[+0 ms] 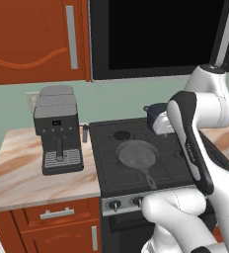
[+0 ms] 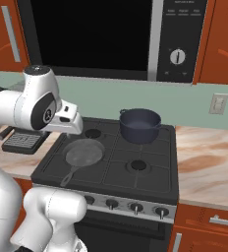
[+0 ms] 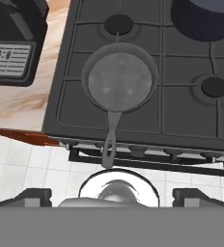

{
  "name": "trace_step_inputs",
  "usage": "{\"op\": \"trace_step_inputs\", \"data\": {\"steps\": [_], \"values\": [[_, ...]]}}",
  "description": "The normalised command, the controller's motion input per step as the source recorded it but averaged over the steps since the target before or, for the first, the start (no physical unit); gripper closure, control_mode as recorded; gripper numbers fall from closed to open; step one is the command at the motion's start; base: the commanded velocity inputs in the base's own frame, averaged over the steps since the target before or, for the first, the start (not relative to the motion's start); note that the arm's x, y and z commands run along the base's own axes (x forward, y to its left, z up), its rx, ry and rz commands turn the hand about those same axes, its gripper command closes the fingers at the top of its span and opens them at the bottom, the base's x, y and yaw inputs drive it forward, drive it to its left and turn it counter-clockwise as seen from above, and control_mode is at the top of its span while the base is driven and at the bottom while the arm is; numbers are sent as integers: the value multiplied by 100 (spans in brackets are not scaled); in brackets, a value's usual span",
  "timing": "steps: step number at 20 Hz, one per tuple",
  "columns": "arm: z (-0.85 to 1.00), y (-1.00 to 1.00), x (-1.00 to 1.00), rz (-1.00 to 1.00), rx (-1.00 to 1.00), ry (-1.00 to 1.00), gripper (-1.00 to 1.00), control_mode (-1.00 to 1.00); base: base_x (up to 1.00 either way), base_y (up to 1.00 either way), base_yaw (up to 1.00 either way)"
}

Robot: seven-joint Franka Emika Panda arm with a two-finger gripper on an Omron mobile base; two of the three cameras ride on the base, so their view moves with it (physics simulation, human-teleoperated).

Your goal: Move the pot and pan from the stove into the sink.

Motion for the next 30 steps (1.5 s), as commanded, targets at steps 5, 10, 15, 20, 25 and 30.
{"op": "trace_step_inputs", "data": {"steps": [5, 10, 15, 20, 25, 30], "values": [[-29, 6, 0, 0, -1, 5, -100, -100, 0, 0, 0], [-40, 11, 0, 0, -4, 9, -100, -100, 0, 0, 0], [-43, 10, 0, 0, -3, 9, -100, -100, 0, 0, 0], [-41, 6, 0, 0, 0, 6, -100, -100, 0, 0, 0], [-36, 3, 0, 0, 0, 3, -100, -100, 0, 0, 0], [-29, 4, 0, 0, 0, 0, -100, -100, 0, 0, 0]]}}
